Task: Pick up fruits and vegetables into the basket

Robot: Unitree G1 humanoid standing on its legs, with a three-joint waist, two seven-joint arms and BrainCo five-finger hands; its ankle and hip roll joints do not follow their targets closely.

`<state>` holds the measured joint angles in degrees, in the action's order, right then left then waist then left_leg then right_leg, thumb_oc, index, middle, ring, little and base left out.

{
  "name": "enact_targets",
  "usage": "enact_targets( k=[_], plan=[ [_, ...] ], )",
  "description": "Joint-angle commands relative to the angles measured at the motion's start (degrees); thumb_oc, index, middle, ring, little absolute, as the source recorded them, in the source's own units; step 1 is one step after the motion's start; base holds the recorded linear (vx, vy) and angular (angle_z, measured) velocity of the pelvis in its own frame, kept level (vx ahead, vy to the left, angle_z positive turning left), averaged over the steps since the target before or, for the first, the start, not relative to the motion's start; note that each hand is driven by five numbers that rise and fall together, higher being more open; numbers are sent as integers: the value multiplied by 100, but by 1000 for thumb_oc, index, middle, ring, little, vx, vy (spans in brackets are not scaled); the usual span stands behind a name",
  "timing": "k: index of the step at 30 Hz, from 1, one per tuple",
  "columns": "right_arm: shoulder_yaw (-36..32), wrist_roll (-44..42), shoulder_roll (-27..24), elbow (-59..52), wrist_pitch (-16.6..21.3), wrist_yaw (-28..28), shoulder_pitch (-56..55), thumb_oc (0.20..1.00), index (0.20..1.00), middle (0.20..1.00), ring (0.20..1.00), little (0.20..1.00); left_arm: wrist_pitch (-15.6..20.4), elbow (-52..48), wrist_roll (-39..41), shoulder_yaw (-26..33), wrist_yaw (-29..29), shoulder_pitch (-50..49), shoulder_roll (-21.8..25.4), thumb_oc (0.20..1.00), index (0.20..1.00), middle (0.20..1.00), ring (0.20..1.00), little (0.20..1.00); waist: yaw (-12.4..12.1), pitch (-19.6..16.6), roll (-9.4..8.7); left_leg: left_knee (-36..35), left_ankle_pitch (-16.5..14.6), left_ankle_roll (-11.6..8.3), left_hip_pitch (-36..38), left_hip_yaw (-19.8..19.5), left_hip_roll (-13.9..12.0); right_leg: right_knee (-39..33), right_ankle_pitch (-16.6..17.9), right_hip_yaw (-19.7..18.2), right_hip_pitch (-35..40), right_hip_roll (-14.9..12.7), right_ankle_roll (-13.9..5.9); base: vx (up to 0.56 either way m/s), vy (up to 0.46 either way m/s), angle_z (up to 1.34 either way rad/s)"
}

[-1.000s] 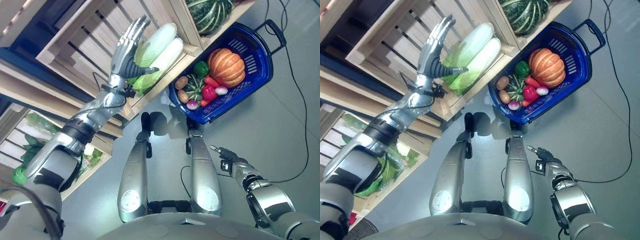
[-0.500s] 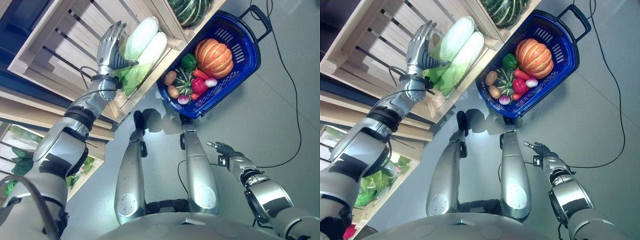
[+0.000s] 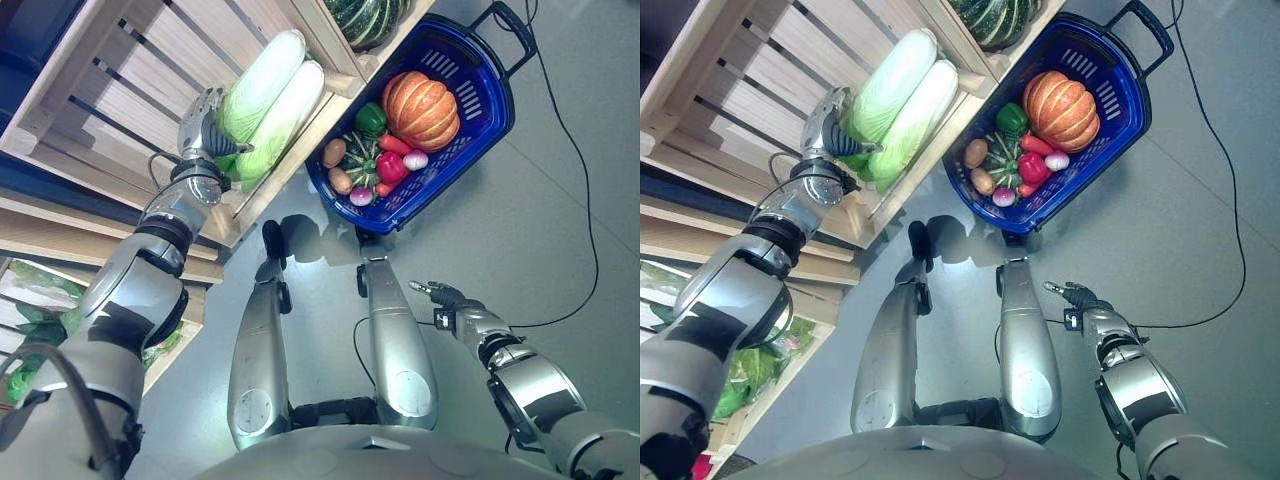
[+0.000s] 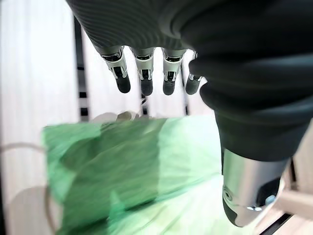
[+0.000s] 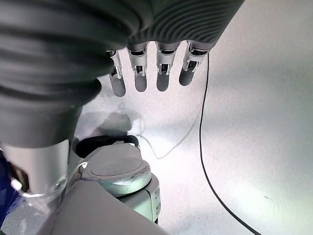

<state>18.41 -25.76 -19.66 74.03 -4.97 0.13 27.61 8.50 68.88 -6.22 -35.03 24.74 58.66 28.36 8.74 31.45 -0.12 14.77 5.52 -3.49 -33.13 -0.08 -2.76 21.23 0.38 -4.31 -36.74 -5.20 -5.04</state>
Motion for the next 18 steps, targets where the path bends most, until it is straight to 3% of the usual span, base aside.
enact_targets(
  k=[1,18],
  plan=[
    [108,-26,-41,-48,-89,-75,-229,1000,1000,1000,1000,1000,-49,346,163,496,-34,193,74,1000,1000,1000,1000,1000,-13,-166,-175,853,-568,180,-366,69,-41,282,-26,137,-93,96,341,0,0,0],
    [167,-18,-43,1,-126,-119,-103,1000,1000,1000,1000,1000,-271,808,162,503,-57,125,0,1000,1000,1000,1000,1000,-5,-166,-215,926,-585,180,-544,97,-64,349,-38,141,-271,120,327,1,1,-1]
  ],
)
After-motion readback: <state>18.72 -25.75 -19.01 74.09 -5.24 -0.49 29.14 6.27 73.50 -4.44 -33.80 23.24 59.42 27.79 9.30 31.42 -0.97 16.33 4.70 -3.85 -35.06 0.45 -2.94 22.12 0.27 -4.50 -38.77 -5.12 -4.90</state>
